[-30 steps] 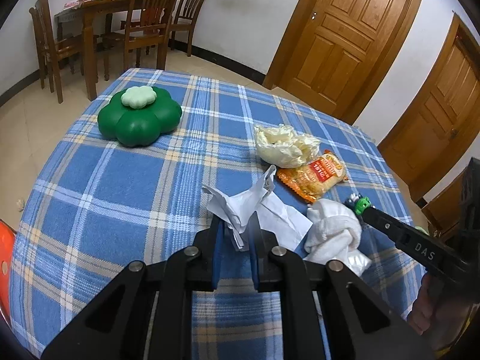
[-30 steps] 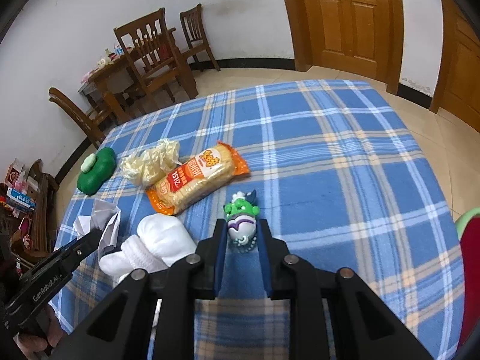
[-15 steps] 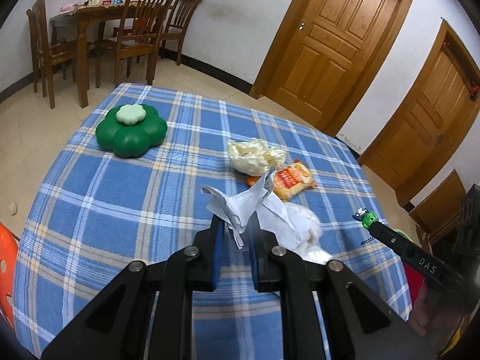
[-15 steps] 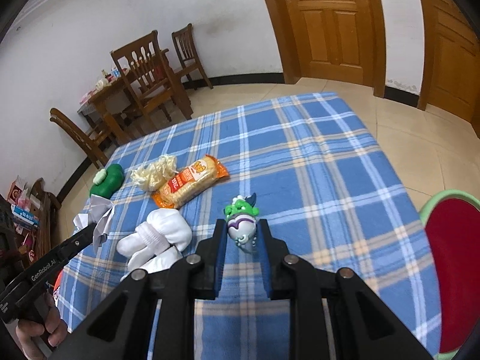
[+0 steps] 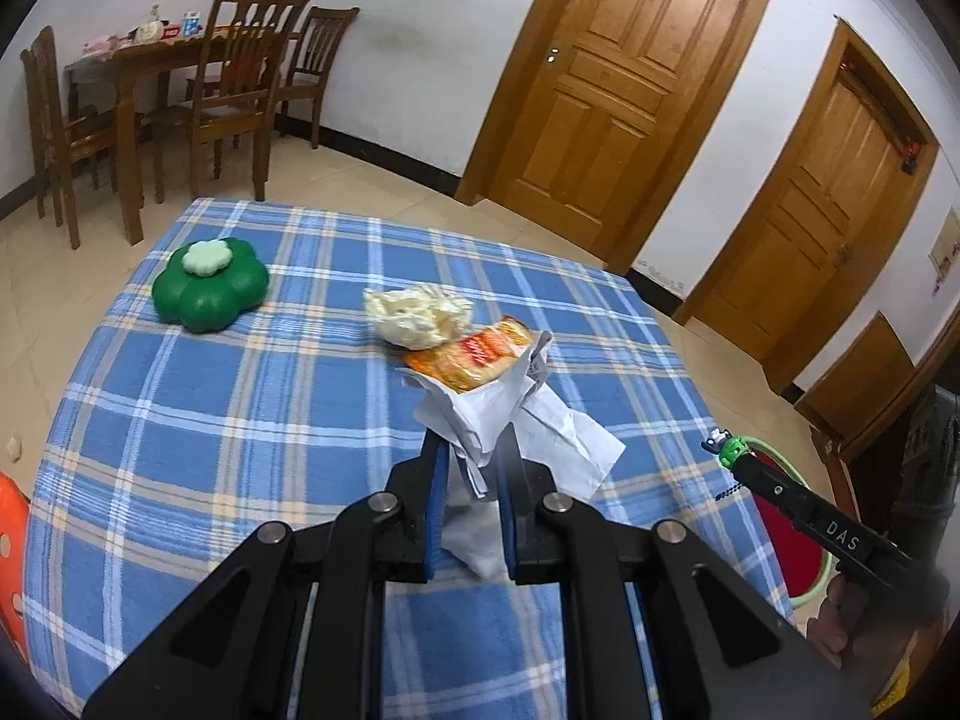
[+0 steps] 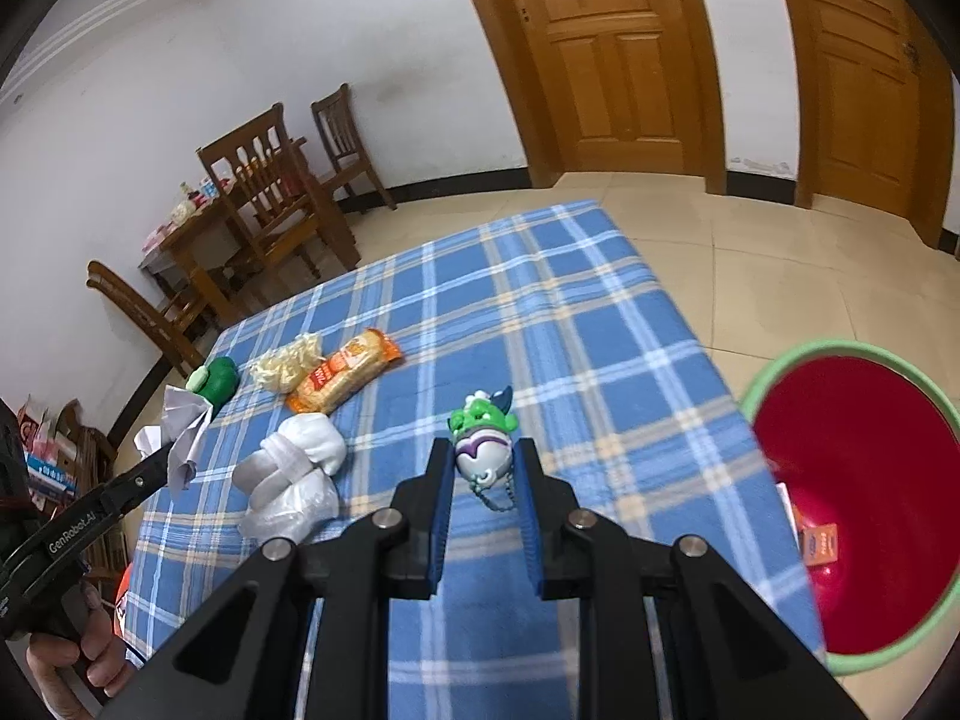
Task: Collect trash
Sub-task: 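Carry the green toy and the tissue paper toward the red bin, then open the right tool to drop the green toy into the bin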
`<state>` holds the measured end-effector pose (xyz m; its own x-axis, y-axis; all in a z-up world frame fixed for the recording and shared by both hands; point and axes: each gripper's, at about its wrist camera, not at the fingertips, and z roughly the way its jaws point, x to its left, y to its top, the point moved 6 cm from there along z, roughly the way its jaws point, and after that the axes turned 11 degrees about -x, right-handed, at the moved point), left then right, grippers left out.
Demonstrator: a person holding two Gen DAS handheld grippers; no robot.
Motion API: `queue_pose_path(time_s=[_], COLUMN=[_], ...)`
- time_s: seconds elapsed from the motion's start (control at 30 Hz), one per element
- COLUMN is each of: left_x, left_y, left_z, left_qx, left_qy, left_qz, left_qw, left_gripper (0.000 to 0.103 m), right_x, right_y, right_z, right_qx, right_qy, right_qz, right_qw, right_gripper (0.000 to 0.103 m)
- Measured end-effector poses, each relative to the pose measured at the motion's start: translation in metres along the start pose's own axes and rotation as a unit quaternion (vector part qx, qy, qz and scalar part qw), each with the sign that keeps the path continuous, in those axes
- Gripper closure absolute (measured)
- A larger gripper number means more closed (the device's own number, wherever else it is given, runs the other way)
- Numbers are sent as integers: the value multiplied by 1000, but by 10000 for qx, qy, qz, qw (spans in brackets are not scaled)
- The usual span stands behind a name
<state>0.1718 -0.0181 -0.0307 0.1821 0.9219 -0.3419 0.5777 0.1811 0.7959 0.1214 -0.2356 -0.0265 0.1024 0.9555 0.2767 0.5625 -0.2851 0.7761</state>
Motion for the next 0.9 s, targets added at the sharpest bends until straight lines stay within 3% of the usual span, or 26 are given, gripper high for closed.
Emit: queue_pose_path(time_s=[0.47,0.9], left_x=[-55,-115], left_y=[-20,-45], left_z=[-5,9], left_qx=[203,575], left_qy=[-471,-859], left_qz=[337,803], left_qw=[9981,9914], left_gripper=[89,89], right_x=[-62,-125], right_y=[-14,-28], right_z=[-47,-72], right_qx=[-203,-208], right_qy=[-595,-1102], right_qz=[475,944], right_qw=[9969,9892], right_gripper=[81,81])
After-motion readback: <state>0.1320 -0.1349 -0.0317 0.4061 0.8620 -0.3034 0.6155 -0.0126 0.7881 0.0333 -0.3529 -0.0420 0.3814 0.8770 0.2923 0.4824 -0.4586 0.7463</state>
